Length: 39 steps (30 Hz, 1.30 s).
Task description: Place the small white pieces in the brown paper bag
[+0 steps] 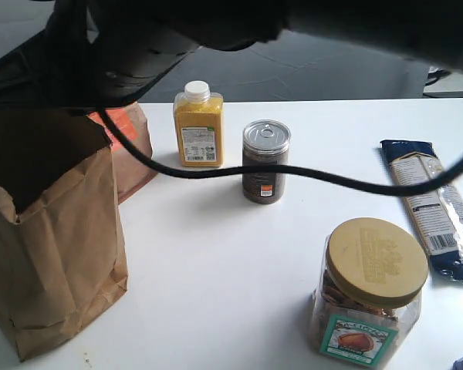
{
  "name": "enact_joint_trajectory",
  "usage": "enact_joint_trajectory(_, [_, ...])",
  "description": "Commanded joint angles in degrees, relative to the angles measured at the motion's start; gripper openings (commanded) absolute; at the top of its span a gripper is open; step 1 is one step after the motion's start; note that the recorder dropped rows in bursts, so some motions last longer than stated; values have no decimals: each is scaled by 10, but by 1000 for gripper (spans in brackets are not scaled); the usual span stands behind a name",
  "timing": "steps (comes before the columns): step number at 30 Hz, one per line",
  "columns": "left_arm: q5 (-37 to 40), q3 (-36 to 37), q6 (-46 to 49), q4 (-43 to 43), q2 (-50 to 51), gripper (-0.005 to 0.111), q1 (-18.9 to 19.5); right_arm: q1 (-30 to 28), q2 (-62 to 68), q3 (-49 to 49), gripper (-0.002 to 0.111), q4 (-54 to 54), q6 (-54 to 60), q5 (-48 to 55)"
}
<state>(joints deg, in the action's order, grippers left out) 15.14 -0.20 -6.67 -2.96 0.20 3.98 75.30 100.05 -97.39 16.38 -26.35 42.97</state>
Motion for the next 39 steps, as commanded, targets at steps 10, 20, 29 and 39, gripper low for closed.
enact_joint_trajectory(10, [-2,2,-2,4,-2,0,-2,-96,-162,236,0,-39,-9,-96])
enact_joint_trajectory(20, [-2,2,-2,4,-2,0,-2,-206,-289,396,0,-75,13,-174])
enact_joint_trajectory(29, [-2,2,-2,4,-2,0,-2,-311,-394,535,0,-122,101,-259])
enact_joint_trajectory(39, [-2,2,-2,4,-2,0,-2,-486,-596,724,0,-170,238,-356])
